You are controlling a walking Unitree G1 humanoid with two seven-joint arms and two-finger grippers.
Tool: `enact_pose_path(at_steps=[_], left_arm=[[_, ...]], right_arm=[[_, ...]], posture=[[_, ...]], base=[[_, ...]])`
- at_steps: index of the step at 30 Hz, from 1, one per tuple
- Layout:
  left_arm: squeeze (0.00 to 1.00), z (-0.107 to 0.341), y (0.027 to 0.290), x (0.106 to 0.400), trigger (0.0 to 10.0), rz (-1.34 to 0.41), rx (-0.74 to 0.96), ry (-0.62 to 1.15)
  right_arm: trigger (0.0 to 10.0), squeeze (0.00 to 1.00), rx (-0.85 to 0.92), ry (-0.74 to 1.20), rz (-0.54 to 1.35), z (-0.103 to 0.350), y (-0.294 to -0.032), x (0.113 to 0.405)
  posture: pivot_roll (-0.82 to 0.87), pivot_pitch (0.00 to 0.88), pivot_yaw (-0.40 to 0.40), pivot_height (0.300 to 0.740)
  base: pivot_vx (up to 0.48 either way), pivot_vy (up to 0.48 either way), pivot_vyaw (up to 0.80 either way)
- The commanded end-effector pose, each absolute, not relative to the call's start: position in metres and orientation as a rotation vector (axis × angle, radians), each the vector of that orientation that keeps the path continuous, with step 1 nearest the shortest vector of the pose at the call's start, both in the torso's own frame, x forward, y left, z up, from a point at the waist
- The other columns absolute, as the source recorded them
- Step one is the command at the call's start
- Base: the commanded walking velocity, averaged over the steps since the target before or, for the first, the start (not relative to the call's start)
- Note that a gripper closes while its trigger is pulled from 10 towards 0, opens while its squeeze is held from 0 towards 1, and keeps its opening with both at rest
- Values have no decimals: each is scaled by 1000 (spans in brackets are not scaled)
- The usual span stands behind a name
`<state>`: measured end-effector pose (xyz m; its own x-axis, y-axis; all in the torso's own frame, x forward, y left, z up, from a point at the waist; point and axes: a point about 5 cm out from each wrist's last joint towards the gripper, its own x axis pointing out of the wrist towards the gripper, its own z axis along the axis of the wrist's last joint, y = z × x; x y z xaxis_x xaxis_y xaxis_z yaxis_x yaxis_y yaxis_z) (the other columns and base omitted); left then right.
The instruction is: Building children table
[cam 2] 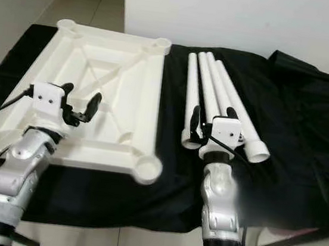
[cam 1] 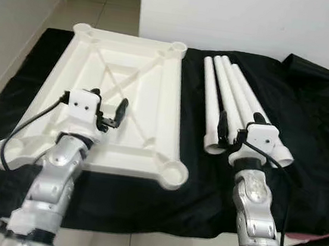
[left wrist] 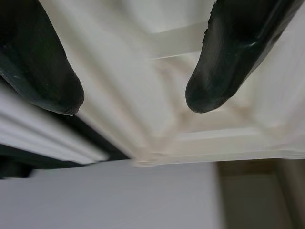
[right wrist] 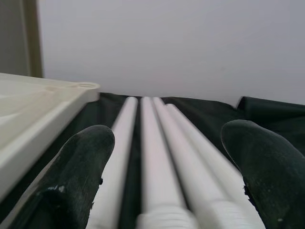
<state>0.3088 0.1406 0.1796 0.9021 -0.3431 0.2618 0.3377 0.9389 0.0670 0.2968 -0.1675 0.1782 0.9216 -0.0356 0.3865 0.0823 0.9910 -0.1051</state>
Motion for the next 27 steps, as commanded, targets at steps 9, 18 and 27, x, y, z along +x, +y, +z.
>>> enact_pose_path(at_steps=[9, 18, 27], left_arm=[[0, 180, 146, 315, 10000, -302, -26, -256], [0, 183, 145, 316, 10000, -315, -11, -269], [0, 178, 136, 310, 10000, -417, 5, -251]], right_arm=[[10000, 0, -120, -386, -40, 180, -165, 300], [10000, 0, -110, -353, -15, 177, -163, 305], [10000, 0, -32, -256, 35, 171, -160, 319]], posture=[[-39, 82, -29, 740], [-47, 81, -25, 740], [-50, 90, -23, 740]], base=[[0, 0, 0], [0, 0, 0], [0, 0, 0]])
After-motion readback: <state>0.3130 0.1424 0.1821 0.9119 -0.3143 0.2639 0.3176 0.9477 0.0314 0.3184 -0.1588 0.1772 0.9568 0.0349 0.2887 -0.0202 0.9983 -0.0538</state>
